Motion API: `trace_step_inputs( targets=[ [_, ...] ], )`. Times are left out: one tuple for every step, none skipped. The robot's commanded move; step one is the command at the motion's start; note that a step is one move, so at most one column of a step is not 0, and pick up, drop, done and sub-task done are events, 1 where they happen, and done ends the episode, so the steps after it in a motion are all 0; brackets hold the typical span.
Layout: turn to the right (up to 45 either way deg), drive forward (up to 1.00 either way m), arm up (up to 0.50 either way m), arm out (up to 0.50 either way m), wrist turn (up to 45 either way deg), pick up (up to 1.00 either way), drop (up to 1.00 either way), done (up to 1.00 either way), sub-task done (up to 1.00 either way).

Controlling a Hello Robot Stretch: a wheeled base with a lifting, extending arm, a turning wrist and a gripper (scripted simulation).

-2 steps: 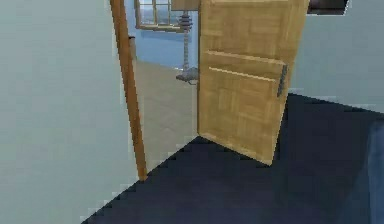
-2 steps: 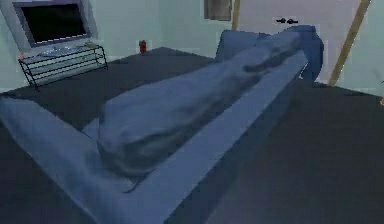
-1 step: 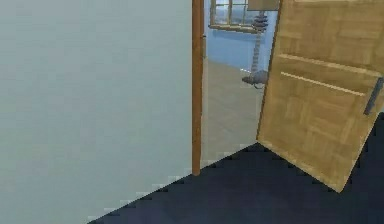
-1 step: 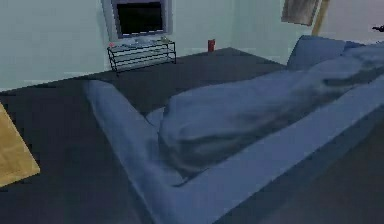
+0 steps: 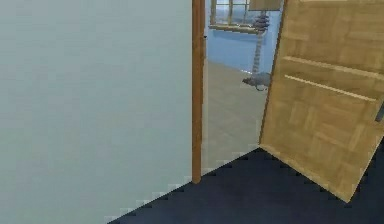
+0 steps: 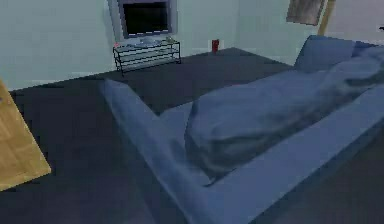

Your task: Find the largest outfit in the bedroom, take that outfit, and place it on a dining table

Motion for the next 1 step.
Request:
trace_step_inputs(
  targets=[
    [15.0,0.00,0.00,0.00,0.0,0.00,0.00,0.00,0.00]
  ],
)
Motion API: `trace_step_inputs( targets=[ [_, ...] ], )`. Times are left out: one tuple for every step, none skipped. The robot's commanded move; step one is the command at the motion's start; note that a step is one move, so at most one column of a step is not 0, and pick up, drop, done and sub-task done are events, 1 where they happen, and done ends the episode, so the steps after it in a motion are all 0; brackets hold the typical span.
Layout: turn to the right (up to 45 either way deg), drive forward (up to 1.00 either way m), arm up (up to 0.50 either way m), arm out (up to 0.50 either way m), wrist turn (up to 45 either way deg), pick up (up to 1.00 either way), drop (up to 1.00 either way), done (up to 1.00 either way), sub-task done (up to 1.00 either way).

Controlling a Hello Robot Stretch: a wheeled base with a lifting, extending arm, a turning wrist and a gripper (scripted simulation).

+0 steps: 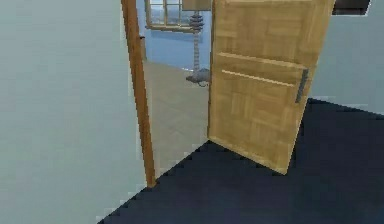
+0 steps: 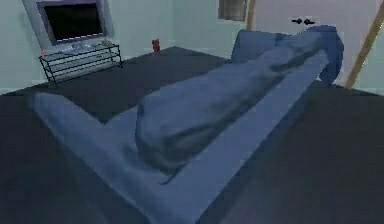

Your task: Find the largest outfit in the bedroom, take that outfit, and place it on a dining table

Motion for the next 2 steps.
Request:
trace_step_inputs(
  targets=[
    [0.0,1.00,0.00,0.00,0.0,0.00,0.00,0.00,0.00],
    [3.0,0.00,0.00,0.00,0.0,0.00,0.00,0.00,0.00]
  ],
)
